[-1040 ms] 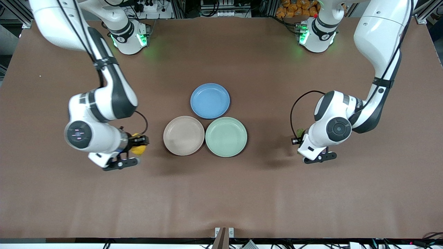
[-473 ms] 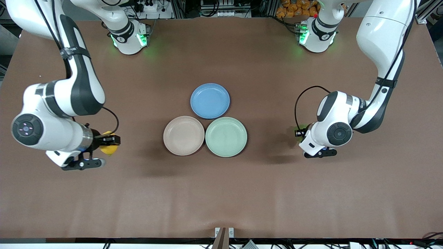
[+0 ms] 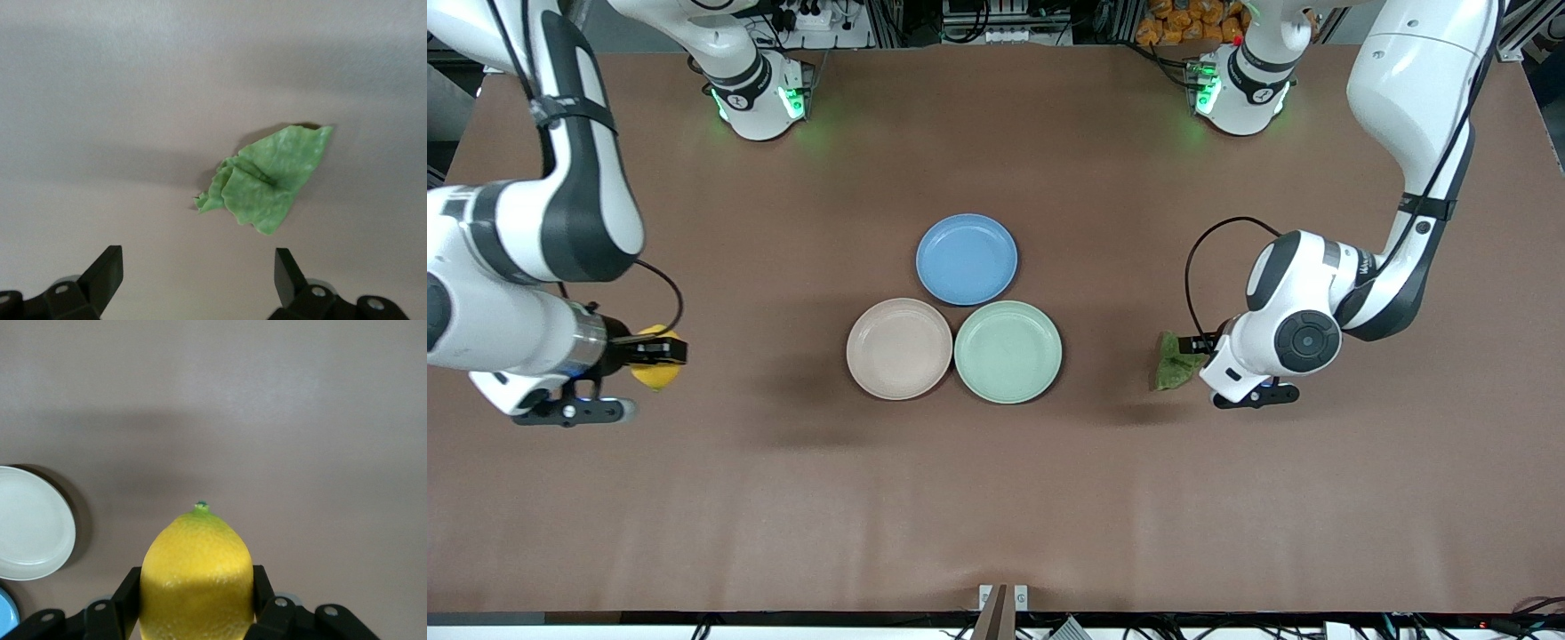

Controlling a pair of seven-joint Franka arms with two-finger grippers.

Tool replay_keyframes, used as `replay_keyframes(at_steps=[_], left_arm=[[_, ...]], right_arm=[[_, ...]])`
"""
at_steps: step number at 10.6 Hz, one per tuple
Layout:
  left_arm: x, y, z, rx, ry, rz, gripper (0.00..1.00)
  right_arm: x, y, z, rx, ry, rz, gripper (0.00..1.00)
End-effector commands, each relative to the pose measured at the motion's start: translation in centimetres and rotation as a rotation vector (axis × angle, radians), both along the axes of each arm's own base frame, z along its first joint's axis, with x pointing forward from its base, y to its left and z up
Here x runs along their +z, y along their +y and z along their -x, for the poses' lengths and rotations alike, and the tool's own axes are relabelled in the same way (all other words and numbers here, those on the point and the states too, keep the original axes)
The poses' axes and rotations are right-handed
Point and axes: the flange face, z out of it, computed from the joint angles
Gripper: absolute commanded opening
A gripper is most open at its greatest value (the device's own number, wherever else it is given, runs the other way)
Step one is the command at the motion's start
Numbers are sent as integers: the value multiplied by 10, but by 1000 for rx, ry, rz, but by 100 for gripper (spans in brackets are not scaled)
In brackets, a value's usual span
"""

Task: Pick lemon and lettuce from plates
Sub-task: 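Release the lettuce onto the table with the left gripper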

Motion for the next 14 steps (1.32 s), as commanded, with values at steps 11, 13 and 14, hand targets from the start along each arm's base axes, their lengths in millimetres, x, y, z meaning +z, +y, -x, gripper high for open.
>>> replay_keyframes(at_steps=[11,13,14], left_arm=[[108,12,11,-111,-217,1,100],[136,51,26,-136,-233,13,100],[158,66,31,-137,-255,51,100]], right_arm=[[20,-67,76,-12,107,-16,27],[-5,-67,70,-10,58,-16,27],[-25,-67,71,-7,34,-14,27]])
